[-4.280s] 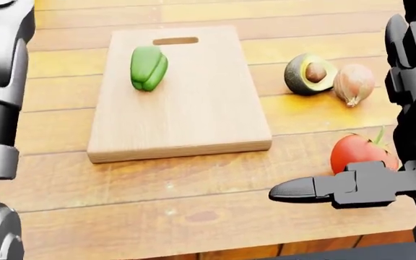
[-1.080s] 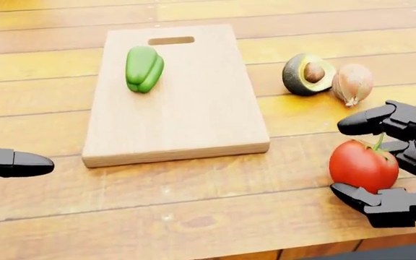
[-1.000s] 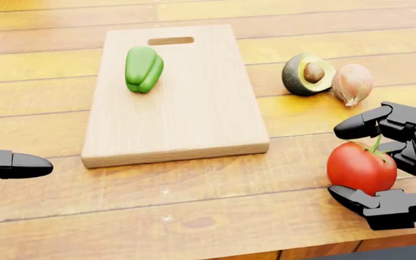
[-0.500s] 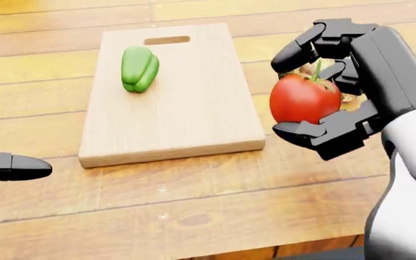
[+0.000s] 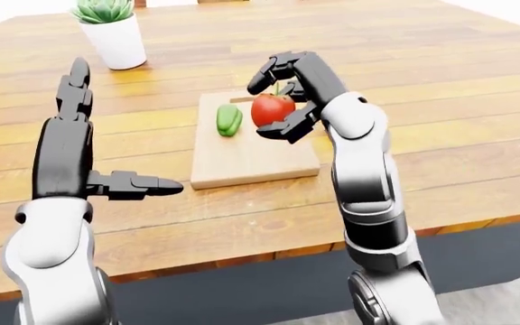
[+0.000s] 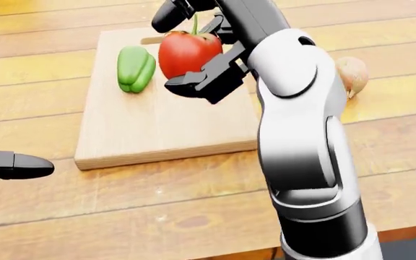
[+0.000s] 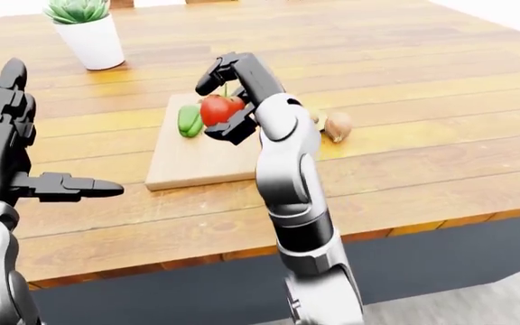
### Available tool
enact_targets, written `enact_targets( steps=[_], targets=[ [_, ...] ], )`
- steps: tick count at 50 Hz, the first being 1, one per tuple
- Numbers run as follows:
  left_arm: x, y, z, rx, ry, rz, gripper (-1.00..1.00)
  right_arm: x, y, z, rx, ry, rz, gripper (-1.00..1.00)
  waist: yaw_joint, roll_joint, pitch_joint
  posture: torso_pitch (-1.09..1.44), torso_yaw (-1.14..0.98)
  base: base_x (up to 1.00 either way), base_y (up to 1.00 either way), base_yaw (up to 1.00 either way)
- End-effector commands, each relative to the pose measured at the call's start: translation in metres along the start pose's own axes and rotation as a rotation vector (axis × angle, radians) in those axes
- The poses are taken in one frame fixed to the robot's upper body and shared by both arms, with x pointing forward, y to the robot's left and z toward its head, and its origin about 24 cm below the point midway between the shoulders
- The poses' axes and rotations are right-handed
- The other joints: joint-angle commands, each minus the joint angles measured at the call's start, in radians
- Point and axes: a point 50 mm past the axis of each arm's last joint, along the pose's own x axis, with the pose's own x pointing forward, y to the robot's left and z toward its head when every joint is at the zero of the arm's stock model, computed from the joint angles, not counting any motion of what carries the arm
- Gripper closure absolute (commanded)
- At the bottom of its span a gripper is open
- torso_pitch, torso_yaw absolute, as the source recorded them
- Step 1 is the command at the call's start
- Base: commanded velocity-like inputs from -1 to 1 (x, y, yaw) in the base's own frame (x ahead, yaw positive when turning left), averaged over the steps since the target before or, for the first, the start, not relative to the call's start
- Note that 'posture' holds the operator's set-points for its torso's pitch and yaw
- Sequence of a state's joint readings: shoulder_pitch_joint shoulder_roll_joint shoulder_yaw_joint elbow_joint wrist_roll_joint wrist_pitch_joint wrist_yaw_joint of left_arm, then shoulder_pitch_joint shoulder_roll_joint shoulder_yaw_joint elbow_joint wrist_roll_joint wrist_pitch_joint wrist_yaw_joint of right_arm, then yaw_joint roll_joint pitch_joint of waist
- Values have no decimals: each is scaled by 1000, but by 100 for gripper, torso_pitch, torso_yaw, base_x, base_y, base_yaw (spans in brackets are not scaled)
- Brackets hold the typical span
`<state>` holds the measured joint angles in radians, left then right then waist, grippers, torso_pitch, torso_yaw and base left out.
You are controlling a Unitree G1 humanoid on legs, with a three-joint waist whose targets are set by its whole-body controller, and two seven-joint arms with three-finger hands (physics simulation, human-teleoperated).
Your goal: Place the avocado, onion, tomato and bell pepper on the cutting board.
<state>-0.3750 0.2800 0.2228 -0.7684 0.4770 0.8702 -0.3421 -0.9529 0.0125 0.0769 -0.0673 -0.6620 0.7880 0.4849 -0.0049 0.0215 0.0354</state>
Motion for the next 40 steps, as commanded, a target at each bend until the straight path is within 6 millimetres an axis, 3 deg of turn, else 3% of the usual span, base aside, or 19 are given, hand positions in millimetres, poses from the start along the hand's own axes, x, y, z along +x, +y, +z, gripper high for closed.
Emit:
enact_targets(
  steps=[1, 14, 23, 24, 40],
  targets=[
    [-2, 7, 11, 18, -62, 42, -100, -2, -4, 20, -20, -103, -40, 40, -1, 5, -26, 0, 0, 0, 0, 0],
    [-1, 6, 8, 18, -59, 45, -100, 1, 29, 19, -12, -119, 45, 40, 0, 7, -24, 0, 0, 0, 0, 0],
    [0, 8, 11, 22, -63, 46, -100, -1, 38, 20, -4, -123, 68, 40, 0, 10, -24, 0, 0, 0, 0, 0],
    [-1, 7, 11, 22, -64, 42, -100, 6, 46, 9, 5, -108, 67, 40, 0, 10, -24, 0, 0, 0, 0, 0],
    [-2, 7, 9, 24, -61, 47, -100, 13, 56, 5, 13, -104, 82, 41, -1, 11, -27, 0, 0, 0, 0, 0]
  ],
)
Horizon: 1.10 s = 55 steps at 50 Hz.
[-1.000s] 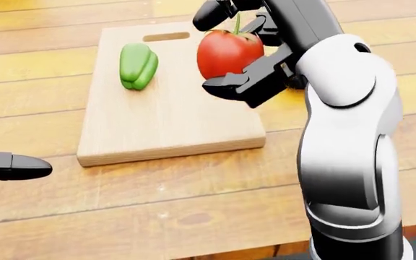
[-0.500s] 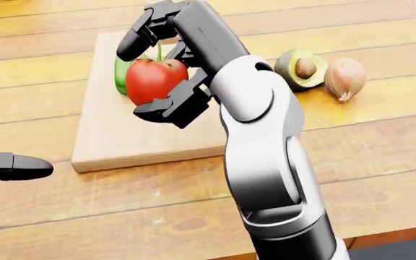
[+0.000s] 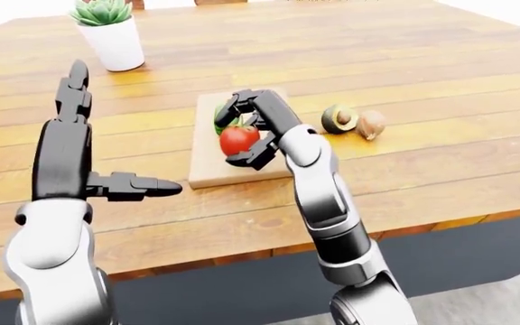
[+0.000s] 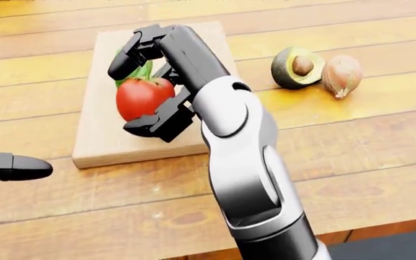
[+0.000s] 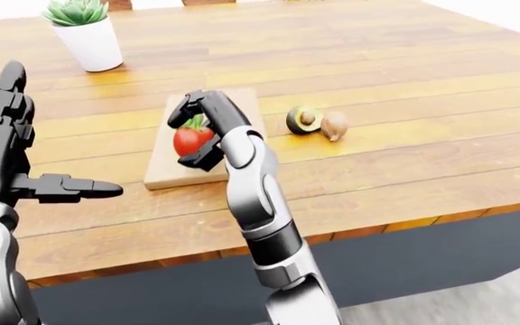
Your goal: Place the avocado, onion, tomato and bell pepper on the cutting board.
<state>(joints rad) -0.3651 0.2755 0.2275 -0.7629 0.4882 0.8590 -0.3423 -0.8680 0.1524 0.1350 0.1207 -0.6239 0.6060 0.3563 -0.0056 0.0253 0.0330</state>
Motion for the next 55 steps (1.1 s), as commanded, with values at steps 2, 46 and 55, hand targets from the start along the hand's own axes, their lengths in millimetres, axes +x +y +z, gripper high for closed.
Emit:
enact_targets(
  steps=[2, 46, 55],
  targets=[
    [-1, 6, 12, 17, -70, 40, -100, -2, -9, 21, -20, -91, -45, 40, 0, 7, -25, 0, 0, 0, 0, 0],
    [-1, 10, 18, 31, -79, 51, -100, -7, -6, 13, -15, -67, -38, -14, 2, 5, -27, 0, 0, 0, 0, 0],
    [-1, 10, 17, 31, -78, 53, -100, -7, -4, 10, -13, -62, -31, -29, 2, 5, -28, 0, 0, 0, 0, 0]
  ],
)
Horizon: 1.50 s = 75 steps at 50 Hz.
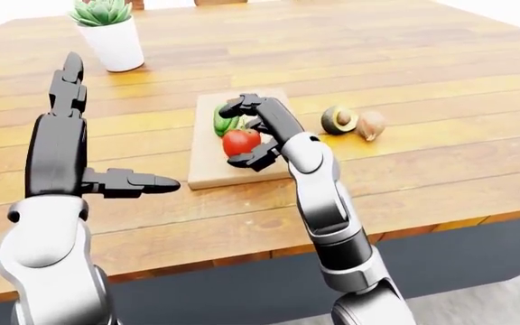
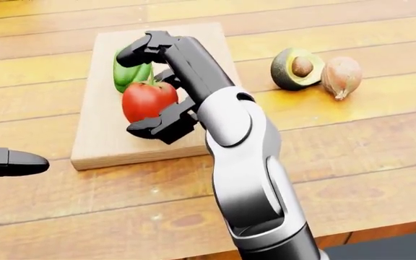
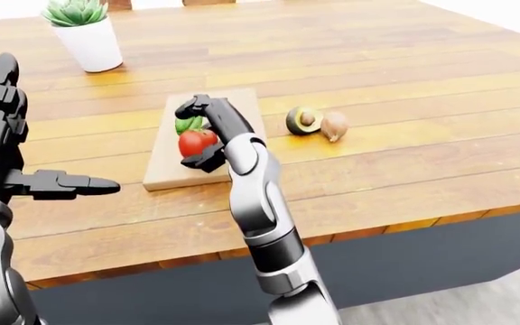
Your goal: Place the avocado, onion, tomato and bell pepper on the cutting board.
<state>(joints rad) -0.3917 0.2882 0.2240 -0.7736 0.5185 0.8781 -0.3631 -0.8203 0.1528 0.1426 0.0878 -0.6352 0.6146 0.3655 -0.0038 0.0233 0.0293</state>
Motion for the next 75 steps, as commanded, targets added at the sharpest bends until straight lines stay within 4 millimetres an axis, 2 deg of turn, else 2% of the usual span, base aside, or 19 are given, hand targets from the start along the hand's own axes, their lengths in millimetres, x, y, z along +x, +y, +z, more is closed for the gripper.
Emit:
enact_targets(
  steps=[1, 7, 20, 28, 38, 45, 53, 55, 56, 57, 63, 69, 75],
  targets=[
    [-1, 7, 11, 14, -65, 41, -100, -3, -6, 19, -19, -84, -34, -32, 0, 7, -24, 0, 0, 0, 0, 0],
    [-1, 7, 12, 17, -66, 42, -100, -3, -7, 20, -21, -86, -34, -38, 0, 7, -24, 0, 0, 0, 0, 0],
    [1, 6, 14, 16, -71, 41, -100, -10, -15, 18, -25, -76, -54, -33, 0, 6, -23, 0, 0, 0, 0, 0],
    [2, 6, 14, 16, -71, 42, -100, -21, -26, 20, -33, -71, -80, -33, 1, 3, -22, 0, 0, 0, 0, 0],
    [5, 4, 12, 14, -68, 42, -100, -45, -44, 21, -73, -48, -114, -38, 3, -1, -19, 0, 0, 0, 0, 0],
    [4, 4, 10, 10, -64, 44, -100, -64, -76, 24, -126, -17, -184, -40, 2, -2, -18, 0, 0, 0, 0, 0],
    [3, 11, 13, 9, -67, 56, -100, -95, -119, 16, -168, 51, -318, -50, 3, -9, -14, 0, 0, 0, 0, 0],
    [3, 11, 12, 11, -66, 57, -100, -99, -132, 14, -162, 67, -379, -63, 2, -10, -13, 0, 0, 0, 0, 0],
    [3, 11, 13, 13, -66, 58, -100, -99, -137, 15, -145, 70, -396, -76, 2, -10, -14, 0, 0, 0, 0, 0],
    [3, 11, 13, 13, -66, 58, -100, -100, -143, 14, -157, 82, -423, -100, 2, -10, -14, 0, 0, 0, 0, 0],
    [3, 11, 12, 10, -65, 58, -100, -103, -175, -3, -204, 188, -508, -100, 1, -13, -14, 0, 0, 0, 0, 0],
    [2, 10, 11, 11, -64, 56, -100, -107, -199, -5, -225, 240, -558, -100, 2, -18, -14, 0, 0, 0, 0, 0],
    [3, 9, 12, 10, -65, 54, -100, -87, -223, -8, -288, 292, -554, -100, -2, -18, -14, 0, 0, 0, 0, 0]
  ],
)
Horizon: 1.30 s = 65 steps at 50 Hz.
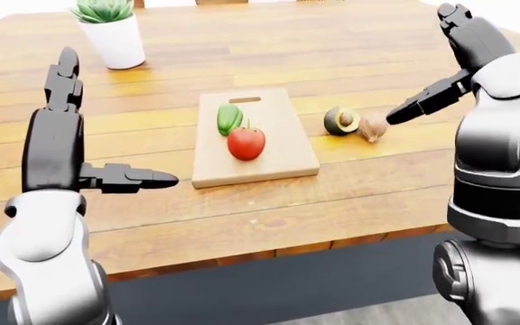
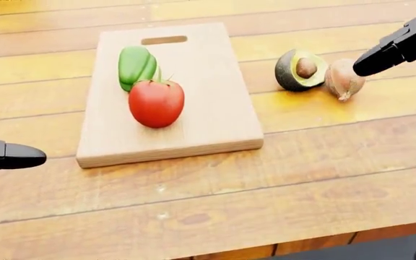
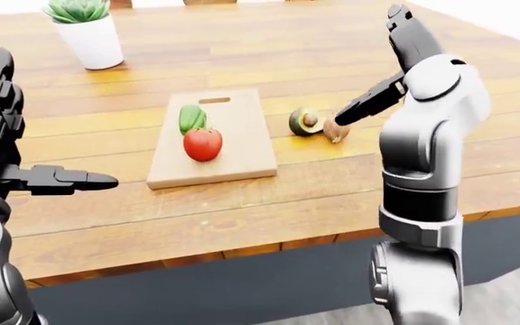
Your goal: Place the avocado, onion, tomato and bell pepper on the cutting board.
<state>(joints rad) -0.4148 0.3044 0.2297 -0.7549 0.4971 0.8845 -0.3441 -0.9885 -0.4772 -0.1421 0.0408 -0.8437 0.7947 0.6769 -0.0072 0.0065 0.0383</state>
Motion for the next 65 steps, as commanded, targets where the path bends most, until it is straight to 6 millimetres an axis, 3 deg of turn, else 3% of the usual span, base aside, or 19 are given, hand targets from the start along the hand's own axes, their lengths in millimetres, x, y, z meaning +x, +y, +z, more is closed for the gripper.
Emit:
enact_targets(
  steps=[1, 9, 23, 41, 65],
  targets=[
    [-1, 6, 10, 13, -61, 41, -100, 2, -12, 12, -30, -69, -56, -100, 1, -2, -23, 0, 0, 0, 0, 0],
    [-2, 6, 10, 12, -61, 39, -100, 29, -5, 14, -39, -46, 25, -100, 1, -2, -25, 0, 0, 0, 0, 0],
    [1, 6, 10, 12, -60, 39, -100, 36, 14, -1, -88, 10, 103, -100, 7, -6, -25, 0, 0, 0, 0, 0],
    [-2, 7, 8, 14, -55, 43, -100, 67, 44, -23, -86, 84, 145, -100, 5, -1, -32, 0, 0, 0, 0, 0],
    [-1, 10, 11, 22, -58, 46, -100, 75, 65, -38, -68, 117, 156, -100, 8, -3, -34, 0, 0, 0, 0, 0]
  ],
)
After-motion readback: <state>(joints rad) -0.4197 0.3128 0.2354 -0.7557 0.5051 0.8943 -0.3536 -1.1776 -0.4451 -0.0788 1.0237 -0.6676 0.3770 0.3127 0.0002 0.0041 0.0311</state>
